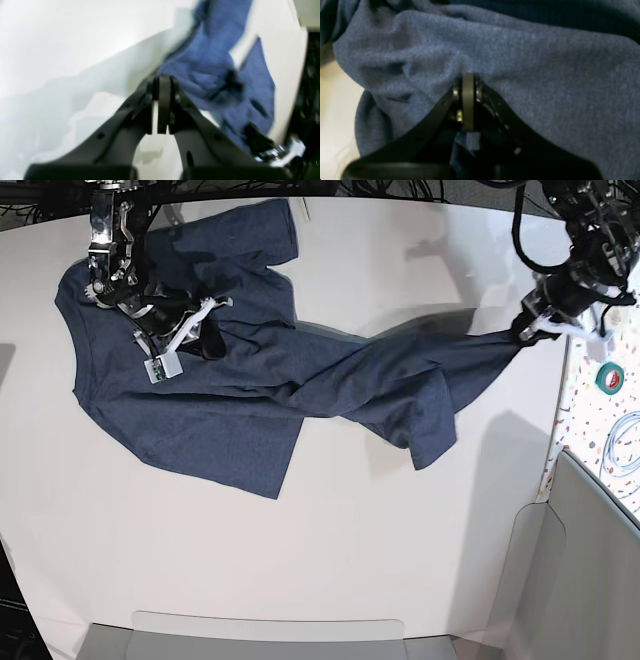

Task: Layout the t-shirt on the table in an organized manner, then fold the t-shirt properly
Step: 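Pull the shirt edge with the left gripper, unfolding it flat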

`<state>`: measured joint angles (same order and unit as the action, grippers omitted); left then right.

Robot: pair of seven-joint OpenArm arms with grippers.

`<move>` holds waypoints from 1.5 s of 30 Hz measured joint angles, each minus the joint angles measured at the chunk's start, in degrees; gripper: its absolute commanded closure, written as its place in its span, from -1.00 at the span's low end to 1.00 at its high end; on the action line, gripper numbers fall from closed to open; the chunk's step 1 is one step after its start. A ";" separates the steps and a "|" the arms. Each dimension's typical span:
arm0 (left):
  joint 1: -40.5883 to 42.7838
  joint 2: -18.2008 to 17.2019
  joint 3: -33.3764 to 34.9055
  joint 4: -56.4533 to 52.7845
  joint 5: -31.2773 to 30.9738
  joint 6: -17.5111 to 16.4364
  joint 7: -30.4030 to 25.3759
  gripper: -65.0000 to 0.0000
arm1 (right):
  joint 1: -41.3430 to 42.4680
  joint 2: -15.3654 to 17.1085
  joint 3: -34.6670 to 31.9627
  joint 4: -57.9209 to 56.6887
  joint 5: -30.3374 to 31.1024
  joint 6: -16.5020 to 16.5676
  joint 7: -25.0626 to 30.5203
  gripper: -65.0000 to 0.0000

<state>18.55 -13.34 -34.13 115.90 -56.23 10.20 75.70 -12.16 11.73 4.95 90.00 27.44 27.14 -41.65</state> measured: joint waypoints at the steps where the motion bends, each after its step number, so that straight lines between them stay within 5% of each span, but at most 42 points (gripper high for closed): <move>1: 0.42 0.02 -2.25 -0.04 0.13 -1.25 0.59 1.00 | 0.00 0.02 0.00 0.00 0.00 -0.02 -0.02 1.00; 7: 1.44 0.09 -12.74 1.09 -2.93 -6.12 3.54 1.00 | -0.20 -0.31 5.29 0.00 -0.02 0.09 -0.83 1.00; 16: 5.62 -3.54 -19.52 1.16 -14.69 -6.88 3.67 1.00 | -0.35 -0.28 7.87 0.00 -0.07 0.07 -1.25 1.00; 27: 5.81 -3.37 -18.38 1.16 -14.69 -6.82 4.72 0.98 | -0.57 -0.46 8.09 0.00 -0.61 -0.37 -0.63 1.00; 35: 10.40 -6.67 -9.38 -0.39 -14.88 -6.80 4.02 0.21 | -0.79 -0.48 8.11 0.00 -0.70 -0.37 -0.31 1.00; 45: 13.81 -6.62 -2.62 -14.69 -14.12 -6.56 3.80 0.18 | -0.66 -0.50 8.04 0.00 -0.92 -0.39 -0.31 1.00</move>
<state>32.36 -19.97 -36.75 101.21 -70.35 3.64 79.50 -12.82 11.22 12.99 90.00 26.52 26.74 -41.95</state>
